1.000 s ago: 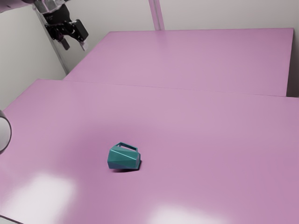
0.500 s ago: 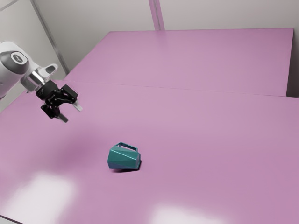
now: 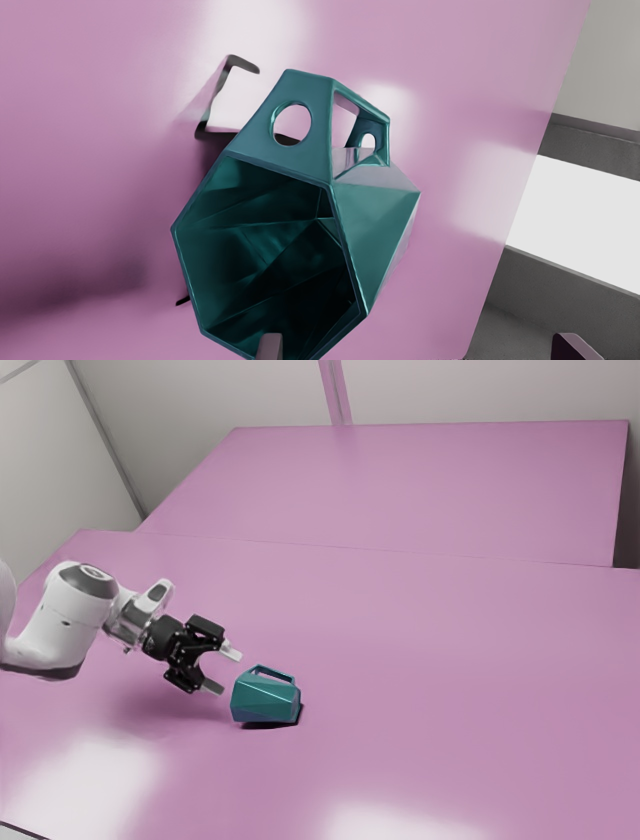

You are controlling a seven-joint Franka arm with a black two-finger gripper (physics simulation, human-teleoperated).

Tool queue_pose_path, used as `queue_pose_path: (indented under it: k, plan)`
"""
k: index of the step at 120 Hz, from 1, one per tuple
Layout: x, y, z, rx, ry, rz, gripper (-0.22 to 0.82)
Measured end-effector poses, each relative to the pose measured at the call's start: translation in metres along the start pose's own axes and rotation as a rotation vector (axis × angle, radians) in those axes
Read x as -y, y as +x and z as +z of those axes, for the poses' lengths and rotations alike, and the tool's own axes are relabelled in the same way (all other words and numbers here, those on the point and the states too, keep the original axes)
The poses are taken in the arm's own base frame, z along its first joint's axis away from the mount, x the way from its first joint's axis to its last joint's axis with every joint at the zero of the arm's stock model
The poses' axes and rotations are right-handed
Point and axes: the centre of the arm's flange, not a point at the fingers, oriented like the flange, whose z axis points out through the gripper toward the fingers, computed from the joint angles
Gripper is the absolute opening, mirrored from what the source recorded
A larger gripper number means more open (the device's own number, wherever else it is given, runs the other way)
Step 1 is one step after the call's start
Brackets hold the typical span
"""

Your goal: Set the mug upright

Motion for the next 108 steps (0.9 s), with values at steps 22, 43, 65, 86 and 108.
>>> queue_pose_path:
  k: [22, 43, 65, 86, 108]
  plan:
    - [0.022, -0.003, -0.016, -0.078, -0.053, 0.018, 0.59]
    - [0.043, 0.004, -0.008, -0.115, -0.084, 0.005, 0.59]
    - [0.043, 0.009, 0.01, -0.115, -0.1, 0.031, 0.59]
    - [0.029, 0.015, 0.035, -0.12, -0.125, 0.064, 0.59]
    - [0.026, 0.018, 0.046, -0.127, -0.133, 0.08, 0.55]
